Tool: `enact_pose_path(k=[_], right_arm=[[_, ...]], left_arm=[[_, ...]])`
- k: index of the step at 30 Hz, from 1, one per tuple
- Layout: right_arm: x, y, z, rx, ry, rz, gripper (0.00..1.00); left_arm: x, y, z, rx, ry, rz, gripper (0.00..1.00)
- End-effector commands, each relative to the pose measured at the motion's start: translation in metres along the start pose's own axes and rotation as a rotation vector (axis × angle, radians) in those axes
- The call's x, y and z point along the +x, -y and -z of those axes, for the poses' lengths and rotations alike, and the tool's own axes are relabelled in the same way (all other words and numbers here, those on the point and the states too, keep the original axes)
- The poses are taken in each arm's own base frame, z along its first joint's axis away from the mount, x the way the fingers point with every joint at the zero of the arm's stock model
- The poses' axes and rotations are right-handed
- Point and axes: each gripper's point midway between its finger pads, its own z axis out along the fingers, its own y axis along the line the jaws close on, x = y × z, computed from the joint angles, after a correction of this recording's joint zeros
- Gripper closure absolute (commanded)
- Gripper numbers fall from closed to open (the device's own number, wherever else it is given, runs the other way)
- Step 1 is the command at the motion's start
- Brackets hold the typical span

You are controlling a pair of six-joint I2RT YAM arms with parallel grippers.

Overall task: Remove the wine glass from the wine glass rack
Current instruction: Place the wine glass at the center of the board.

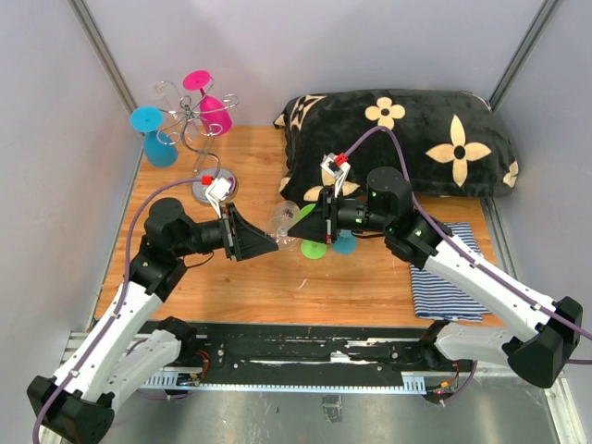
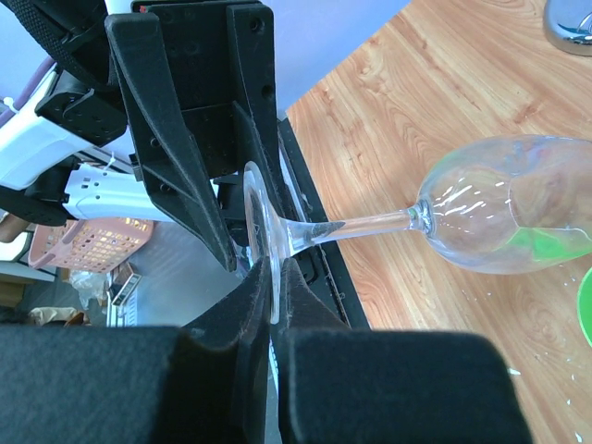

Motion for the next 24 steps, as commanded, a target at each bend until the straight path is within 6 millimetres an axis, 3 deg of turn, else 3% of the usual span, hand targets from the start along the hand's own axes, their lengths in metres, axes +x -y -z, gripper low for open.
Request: enact_pose_path(k=[1, 6, 10, 14, 15, 17, 20, 24], right_arm=[[-0.014, -0.017, 0.003, -0.055, 0.065, 0.094, 0.99], [-0.014, -0.02, 0.005, -0.066, 0.064, 0.112, 0.99], [-0.014, -0.021, 0.008, -0.066, 0.074, 0.134, 0.99], [-0.012, -0.03, 0.011, -0.111, 0.05, 0.175, 0.99], [-0.011, -0.031, 0.012, -0.11, 0.048, 0.182, 0.98], [-0.013, -0.03, 0.016, -0.09, 0.057, 0.199, 0.91], [-0.018, -0.026, 0.025, -0.031, 0.085, 0.231, 0.6], [-0.034, -0.012, 0.044, 0.128, 0.144, 0.299, 0.43]], left_arm=[[-0.015, 0.013, -0.006, 0.041, 0.043, -0.036, 0.62], [-0.017, 0.011, -0.011, 0.041, 0.039, -0.036, 0.68], [-0.005, 0.009, -0.013, 0.049, 0.007, -0.026, 0.73], [0.007, 0.004, -0.014, 0.046, -0.005, -0.018, 0.89], [0.008, 0.005, -0.013, 0.048, -0.001, -0.026, 0.97], [0.009, 0.007, -0.009, 0.042, 0.013, -0.057, 0.99], [0.012, 0.012, -0.002, 0.051, 0.009, -0.139, 1.0], [0.023, 0.016, 0.008, 0.066, -0.009, -0.253, 0.99]])
